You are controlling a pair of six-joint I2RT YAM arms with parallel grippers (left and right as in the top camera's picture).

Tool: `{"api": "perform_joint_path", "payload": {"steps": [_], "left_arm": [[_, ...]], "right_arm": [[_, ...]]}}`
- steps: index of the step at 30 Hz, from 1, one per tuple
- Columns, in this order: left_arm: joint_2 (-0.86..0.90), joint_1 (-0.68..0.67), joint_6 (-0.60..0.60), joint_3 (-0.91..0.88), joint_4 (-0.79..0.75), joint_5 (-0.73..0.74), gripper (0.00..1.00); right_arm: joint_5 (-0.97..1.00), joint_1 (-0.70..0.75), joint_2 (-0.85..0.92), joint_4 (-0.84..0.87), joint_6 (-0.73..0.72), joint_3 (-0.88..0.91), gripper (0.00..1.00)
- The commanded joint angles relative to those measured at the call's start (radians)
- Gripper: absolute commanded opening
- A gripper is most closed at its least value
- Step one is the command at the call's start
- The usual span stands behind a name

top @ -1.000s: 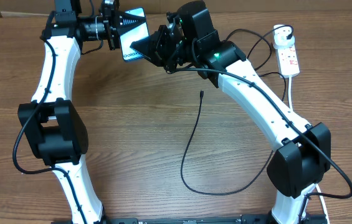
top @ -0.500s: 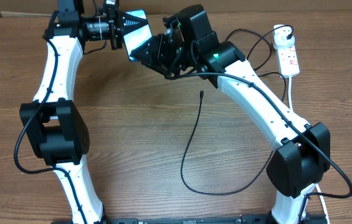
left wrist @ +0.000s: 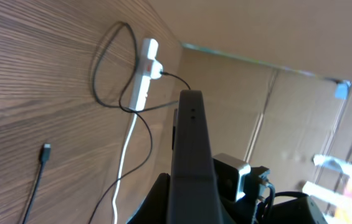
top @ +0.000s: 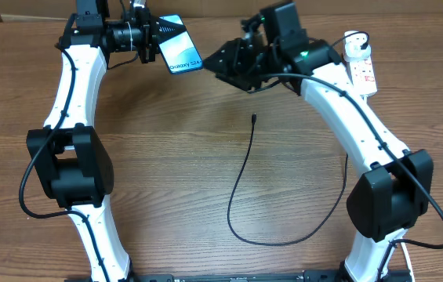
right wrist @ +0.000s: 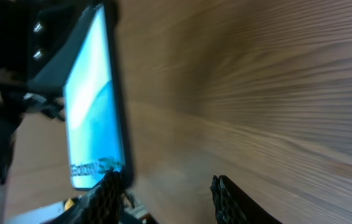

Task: Plug charger to phone and switch on socket
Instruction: 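Release the phone from the right gripper, keeping it in the left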

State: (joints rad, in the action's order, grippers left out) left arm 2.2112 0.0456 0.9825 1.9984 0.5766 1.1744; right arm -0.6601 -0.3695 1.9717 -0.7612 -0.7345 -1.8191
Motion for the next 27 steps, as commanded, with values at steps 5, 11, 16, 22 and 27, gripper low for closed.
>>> {"api": "perform_joint_path", "payload": {"steps": [5, 11, 16, 22, 27], "left_arm": [[-0.031, 0.012, 0.173, 0.026, 0.023, -0.114, 0.04], [-0.083, 0.016, 0.219, 0.026, 0.037, -0.232, 0.04], [-0.183, 0.006, 0.160, 0.026, 0.176, -0.431, 0.04], [-0.242, -0.012, 0.016, 0.025, 0.382, -0.434, 0.04], [-0.217, -0.015, -0.116, -0.011, 0.562, -0.363, 0.04]], "right_arm": [[0.196, 0.089, -0.098, -0.148, 0.130, 0.024, 0.47], [0.323, 0.109, -0.132, -0.319, 0.238, 0.024, 0.48], [0.383, 0.103, -0.131, -0.426, 0.318, 0.024, 0.48], [0.504, 0.069, -0.129, -0.475, 0.317, 0.059, 0.48], [0.503, 0.056, -0.129, -0.431, 0.317, 0.152, 0.48]]}}
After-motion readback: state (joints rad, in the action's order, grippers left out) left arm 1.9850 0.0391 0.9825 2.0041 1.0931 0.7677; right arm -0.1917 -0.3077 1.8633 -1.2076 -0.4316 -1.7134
